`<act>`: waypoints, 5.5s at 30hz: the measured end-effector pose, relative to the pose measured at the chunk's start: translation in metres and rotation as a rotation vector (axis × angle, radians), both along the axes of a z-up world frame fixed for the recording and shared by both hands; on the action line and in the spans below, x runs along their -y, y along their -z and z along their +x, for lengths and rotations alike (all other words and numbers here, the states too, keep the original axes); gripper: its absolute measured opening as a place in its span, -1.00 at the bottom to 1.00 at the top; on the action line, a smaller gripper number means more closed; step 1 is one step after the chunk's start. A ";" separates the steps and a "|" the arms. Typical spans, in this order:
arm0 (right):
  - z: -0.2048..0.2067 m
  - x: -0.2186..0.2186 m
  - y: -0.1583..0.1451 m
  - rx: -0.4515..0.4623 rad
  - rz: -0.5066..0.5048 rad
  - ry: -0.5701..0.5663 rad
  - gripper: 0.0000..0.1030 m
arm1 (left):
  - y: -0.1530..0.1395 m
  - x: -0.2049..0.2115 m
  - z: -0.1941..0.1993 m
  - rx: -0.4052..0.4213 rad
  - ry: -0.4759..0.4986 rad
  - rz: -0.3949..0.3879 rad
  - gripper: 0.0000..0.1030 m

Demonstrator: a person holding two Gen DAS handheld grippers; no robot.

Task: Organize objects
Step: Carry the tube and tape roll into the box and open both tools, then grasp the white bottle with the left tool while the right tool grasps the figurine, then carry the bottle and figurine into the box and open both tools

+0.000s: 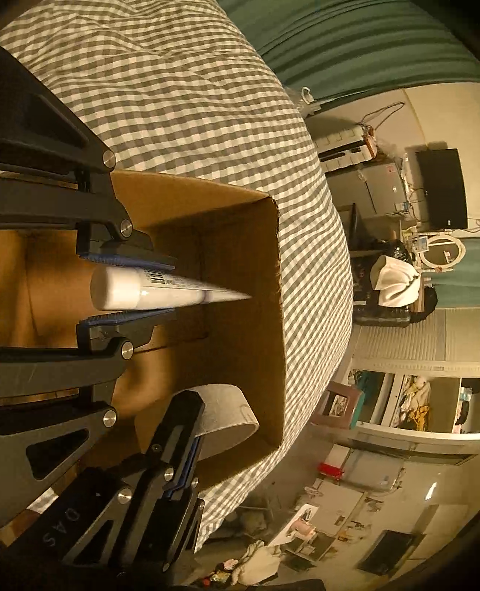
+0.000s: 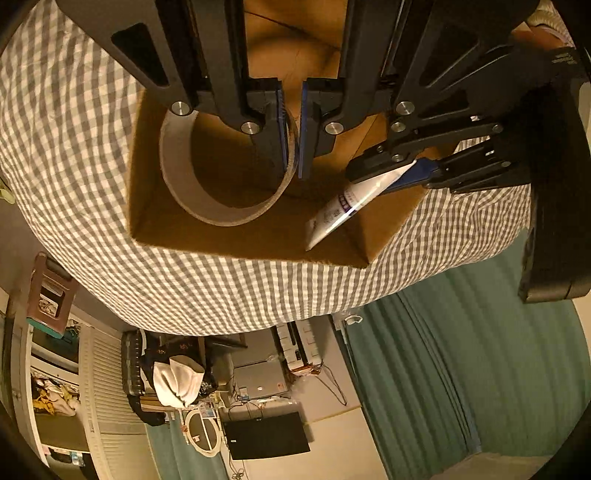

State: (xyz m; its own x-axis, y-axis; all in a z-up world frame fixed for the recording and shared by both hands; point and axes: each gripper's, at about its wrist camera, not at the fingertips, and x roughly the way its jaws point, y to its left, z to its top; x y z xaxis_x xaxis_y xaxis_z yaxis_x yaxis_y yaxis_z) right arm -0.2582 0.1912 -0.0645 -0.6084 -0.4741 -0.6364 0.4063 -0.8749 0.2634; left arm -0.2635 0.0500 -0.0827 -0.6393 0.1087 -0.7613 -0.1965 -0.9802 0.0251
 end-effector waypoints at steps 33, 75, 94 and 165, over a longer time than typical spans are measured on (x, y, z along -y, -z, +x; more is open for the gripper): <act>0.202 -0.021 -0.019 0.021 0.270 0.172 0.61 | -0.076 0.116 0.179 -0.148 -0.139 -0.030 0.67; 0.192 -0.007 0.079 0.294 0.370 -0.032 0.09 | 0.093 0.000 0.226 0.230 0.125 -0.075 -0.22; 0.210 -0.007 -0.003 0.092 0.367 0.032 0.09 | 0.028 0.016 0.258 0.150 0.032 -0.054 -0.23; -0.010 -0.002 -0.107 0.073 0.159 0.364 0.46 | -0.068 0.042 0.047 -0.059 0.163 0.106 0.63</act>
